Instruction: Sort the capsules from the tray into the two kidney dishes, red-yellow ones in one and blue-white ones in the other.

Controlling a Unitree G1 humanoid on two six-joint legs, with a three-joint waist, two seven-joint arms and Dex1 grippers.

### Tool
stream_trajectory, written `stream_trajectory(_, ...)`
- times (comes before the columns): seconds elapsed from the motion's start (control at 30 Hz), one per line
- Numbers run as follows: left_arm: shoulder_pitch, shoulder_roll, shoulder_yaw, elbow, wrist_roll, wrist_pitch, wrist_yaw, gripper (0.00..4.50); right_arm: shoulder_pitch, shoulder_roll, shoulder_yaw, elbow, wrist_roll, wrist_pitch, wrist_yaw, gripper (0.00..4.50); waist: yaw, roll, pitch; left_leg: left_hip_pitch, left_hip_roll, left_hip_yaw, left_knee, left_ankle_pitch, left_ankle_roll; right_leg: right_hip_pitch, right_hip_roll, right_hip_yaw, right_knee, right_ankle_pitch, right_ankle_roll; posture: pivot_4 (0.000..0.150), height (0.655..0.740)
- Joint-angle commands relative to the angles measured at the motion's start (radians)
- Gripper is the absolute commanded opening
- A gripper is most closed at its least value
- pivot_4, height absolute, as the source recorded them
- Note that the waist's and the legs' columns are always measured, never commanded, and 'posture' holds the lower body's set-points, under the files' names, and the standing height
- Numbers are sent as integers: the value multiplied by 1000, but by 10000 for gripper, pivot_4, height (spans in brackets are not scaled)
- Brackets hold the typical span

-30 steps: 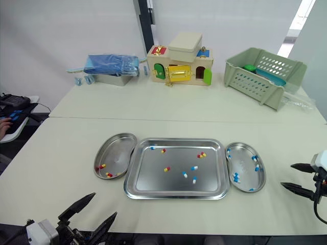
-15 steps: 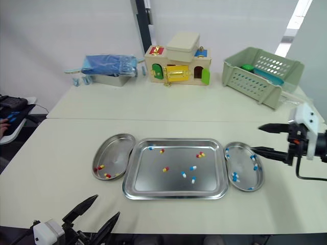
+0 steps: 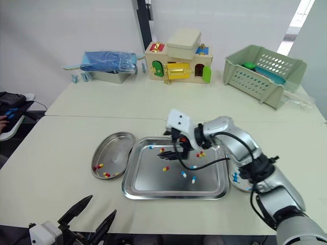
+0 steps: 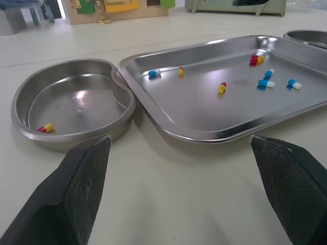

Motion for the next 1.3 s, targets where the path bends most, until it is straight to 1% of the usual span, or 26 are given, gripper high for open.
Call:
stream_trajectory(0.03, 7, -4, 18, 33, -24, -51, -6, 45000, -36, 68, 30, 73, -75, -41, -46, 44545, -2, 0, 0, 0, 0, 0, 0, 0, 0, 0, 0, 0, 0, 0, 0, 1500, 7400)
stream_trajectory(0.13, 8, -5, 14, 63, -30, -77, -17, 45000, -39, 122, 39, 121, -112, -59, -64, 38947, -4, 0, 0, 0, 0, 0, 0, 0, 0, -1, 0, 1, 0, 0, 0, 1500, 7400)
stream_trajectory(0.23, 10, -2, 7, 76, -28, -91, -18, 45000, -46, 175, 38, 165, -141, -60, -89, 29018, -7, 1, 0, 0, 0, 0, 0, 0, 0, -1, 0, 1, 0, 0, 0, 1500, 7400)
stream_trajectory(0.57, 29, 2, -8, 27, -25, -81, 11, 45000, -66, 288, 32, 343, -232, -135, -135, 29018, -13, 1, 0, 0, 0, 0, 0, 0, 0, -1, 0, 1, 1, 0, 0, 1500, 7400)
stream_trajectory(0.97, 44, 27, -25, -136, -3, 34, 108, 45000, -117, 390, -5, 599, -284, -265, -157, 29018, -28, 1, 0, 1, 0, -1, 0, 0, 0, -1, 1, 1, 2, 0, 0, 1500, 7400)
stream_trajectory(1.3, 61, 35, -25, -179, -2, 80, 134, 45000, -115, 437, -16, 710, -325, -325, -152, 29018, -28, 1, 0, 1, 0, -1, 0, 0, 0, -1, 1, 1, 2, 0, 0, 1500, 7400)
